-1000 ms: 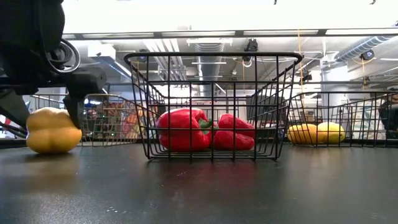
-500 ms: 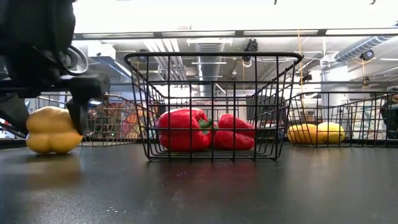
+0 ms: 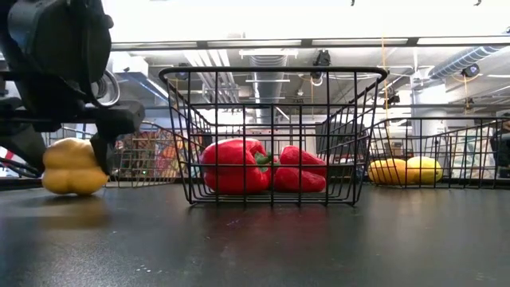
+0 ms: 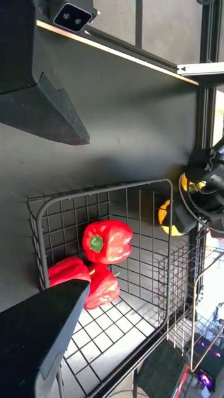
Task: Sort produce into baskets
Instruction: Put the bottom yellow bell pepper into the left wire basket
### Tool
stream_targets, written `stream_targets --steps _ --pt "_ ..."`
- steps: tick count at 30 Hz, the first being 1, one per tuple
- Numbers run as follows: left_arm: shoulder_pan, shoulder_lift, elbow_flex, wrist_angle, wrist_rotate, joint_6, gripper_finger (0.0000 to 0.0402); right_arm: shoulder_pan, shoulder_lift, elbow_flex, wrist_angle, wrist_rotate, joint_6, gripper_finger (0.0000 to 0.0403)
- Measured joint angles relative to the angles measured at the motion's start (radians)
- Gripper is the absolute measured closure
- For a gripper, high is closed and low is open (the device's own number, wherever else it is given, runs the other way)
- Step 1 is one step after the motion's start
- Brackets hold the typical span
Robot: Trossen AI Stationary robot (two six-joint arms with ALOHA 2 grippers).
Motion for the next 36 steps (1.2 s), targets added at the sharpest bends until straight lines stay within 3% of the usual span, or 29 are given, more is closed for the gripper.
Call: stream_targets --steps 7,13,15,20,24,29,36 --pt "0.0 -0.005 0.058 -0.091 0.016 0.057 0.0073 0.0 0.0 0.0 0.0 -0.018 -0.003 0.0039" --pt "-0.009 -0.015 0.278 -0.371 -0.001 0.147 0.0074 0.0 0.0 0.0 -0.001 -0.018 -0.003 0.0039" --pt "-0.009 -0.016 0.364 -0.485 -0.028 0.172 0.0075 0.0 0.0 0.0 -0.001 -0.019 -0.003 0.0039" --pt "0.021 -0.089 0.487 -0.467 -0.222 0.319 0.0075 0.006 0.0 0.0 -0.003 -0.025 0.0 0.0039" --pt "0.065 -0.137 0.539 -0.48 -0.318 0.42 0.0075 0.023 0.0 0.0 -0.006 -0.025 0.004 0.0039" --pt "0.23 -0.203 0.54 -0.483 -0.37 0.588 0.0075 0.045 0.0 0.0 0.001 -0.025 0.016 0.0039" --pt "0.615 -0.231 0.496 -0.438 -0.362 0.897 0.0076 0.065 0.0 0.0 -0.003 -0.025 0.043 0.0039"
